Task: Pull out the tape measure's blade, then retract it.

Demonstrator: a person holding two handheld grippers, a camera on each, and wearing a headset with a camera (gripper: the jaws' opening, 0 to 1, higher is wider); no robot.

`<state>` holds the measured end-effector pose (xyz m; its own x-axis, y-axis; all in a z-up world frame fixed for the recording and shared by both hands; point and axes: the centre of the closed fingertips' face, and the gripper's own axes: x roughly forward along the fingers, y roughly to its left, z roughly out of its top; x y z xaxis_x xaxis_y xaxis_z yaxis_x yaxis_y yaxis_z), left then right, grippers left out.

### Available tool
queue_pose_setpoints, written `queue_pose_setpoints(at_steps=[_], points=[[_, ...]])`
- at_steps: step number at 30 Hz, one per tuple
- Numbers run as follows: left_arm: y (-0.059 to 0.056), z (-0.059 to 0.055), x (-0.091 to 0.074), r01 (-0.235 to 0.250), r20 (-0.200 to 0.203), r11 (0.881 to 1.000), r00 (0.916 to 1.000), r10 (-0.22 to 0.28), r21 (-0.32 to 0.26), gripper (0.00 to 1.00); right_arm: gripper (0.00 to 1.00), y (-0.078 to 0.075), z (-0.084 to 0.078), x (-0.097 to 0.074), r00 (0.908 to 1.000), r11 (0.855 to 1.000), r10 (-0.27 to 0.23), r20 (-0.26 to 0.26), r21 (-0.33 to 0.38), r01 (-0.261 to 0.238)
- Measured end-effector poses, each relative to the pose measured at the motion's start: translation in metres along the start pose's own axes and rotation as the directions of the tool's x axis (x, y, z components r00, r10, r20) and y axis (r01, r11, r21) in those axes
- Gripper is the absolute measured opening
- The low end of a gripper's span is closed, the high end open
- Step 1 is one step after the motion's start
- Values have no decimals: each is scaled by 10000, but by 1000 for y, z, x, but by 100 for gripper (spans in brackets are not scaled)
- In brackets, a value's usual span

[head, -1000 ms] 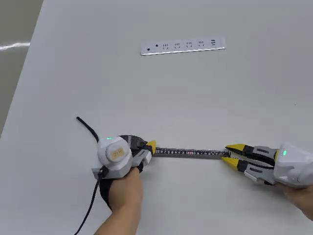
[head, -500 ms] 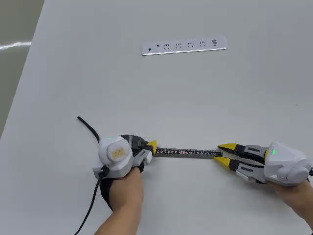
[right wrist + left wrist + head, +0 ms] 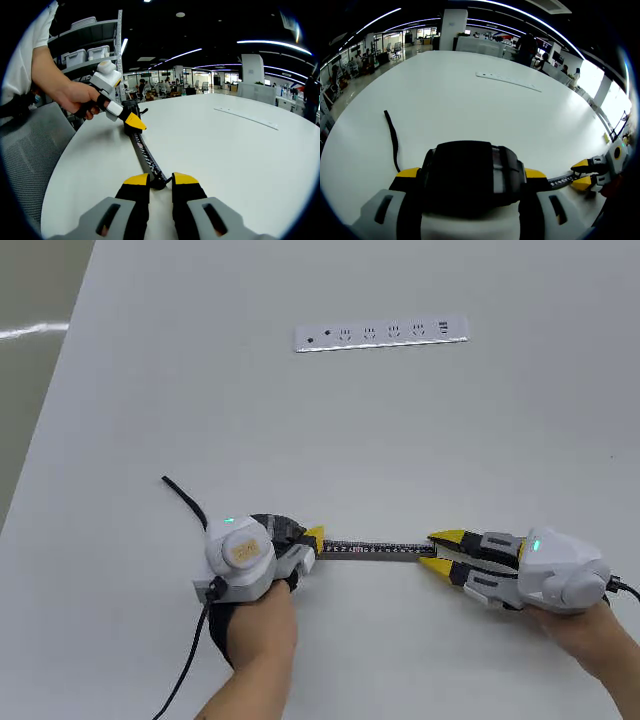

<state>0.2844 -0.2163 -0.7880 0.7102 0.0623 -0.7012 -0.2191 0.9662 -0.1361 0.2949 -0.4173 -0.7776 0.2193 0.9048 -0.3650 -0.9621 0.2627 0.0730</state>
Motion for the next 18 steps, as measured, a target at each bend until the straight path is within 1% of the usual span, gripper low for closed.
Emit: queue_pose_setpoints(at_steps=[18], points=[[-1,1,0,-2,25,10000,10000,2,-63,77,15,5,7,18,9998,9998,217,9,-5,-217]])
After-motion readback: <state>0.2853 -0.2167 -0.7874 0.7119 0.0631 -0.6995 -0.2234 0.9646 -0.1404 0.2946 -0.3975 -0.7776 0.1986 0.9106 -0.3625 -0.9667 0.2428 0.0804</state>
